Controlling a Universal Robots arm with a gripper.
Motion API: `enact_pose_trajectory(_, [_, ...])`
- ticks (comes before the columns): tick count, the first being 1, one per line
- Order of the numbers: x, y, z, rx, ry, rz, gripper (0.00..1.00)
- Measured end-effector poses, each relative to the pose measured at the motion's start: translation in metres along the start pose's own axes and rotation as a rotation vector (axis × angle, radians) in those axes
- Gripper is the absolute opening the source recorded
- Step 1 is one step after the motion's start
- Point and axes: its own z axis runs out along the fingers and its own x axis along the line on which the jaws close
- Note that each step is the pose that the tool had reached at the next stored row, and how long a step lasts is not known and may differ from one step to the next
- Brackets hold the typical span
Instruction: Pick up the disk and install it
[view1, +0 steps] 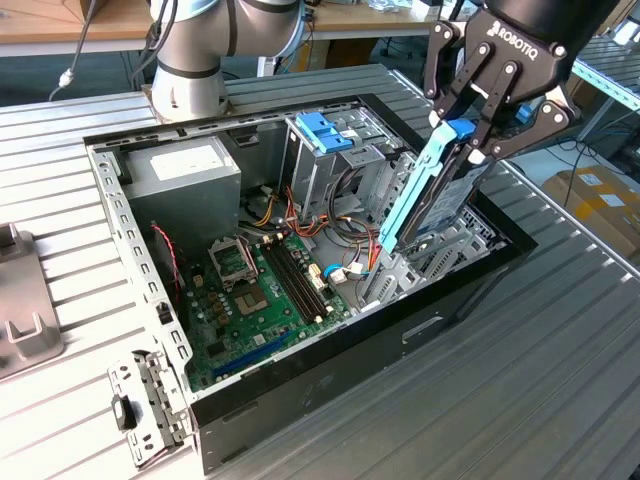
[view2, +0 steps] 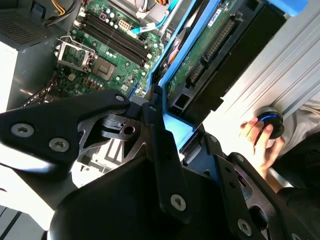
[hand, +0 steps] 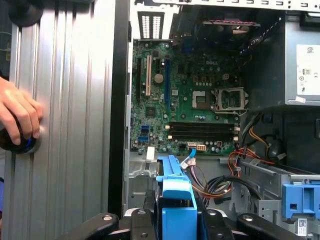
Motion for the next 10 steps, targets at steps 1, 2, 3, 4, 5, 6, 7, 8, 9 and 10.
enact_pose_trajectory(1, [0.0,-0.0009,0.0,0.0,0.0,0.0,0.37])
enact_pose_trajectory(2, [0.0,-0.0022,0.0,0.0,0.0,0.0,0.37])
enact_pose_trajectory(3, [0.0001,-0.0031,-0.0001,0.0,0.0001,0.0,0.37])
enact_pose_trajectory(4, [0.0001,-0.0041,-0.0001,0.0,0.0,0.0,0.37])
enact_pose_trajectory(5, [0.0001,-0.0049,0.0,0.0,0.0,0.0,0.37])
enact_pose_trajectory(6, [0.0001,-0.006,-0.0001,0.0,0.0,0.0,0.37])
enact_pose_trajectory(7, [0.0001,-0.0073,-0.0001,0.0,0.0,0.0,0.37])
enact_pose_trajectory(8, [0.0002,-0.0081,-0.0001,-0.0001,0.0,0.0,0.37])
enact_pose_trajectory(9, [0.0002,-0.01,-0.0001,0.0,-0.0001,0.0,0.37])
enact_pose_trajectory(10, [0.0002,-0.011,-0.0001,0.0,0.0,0.0,0.37])
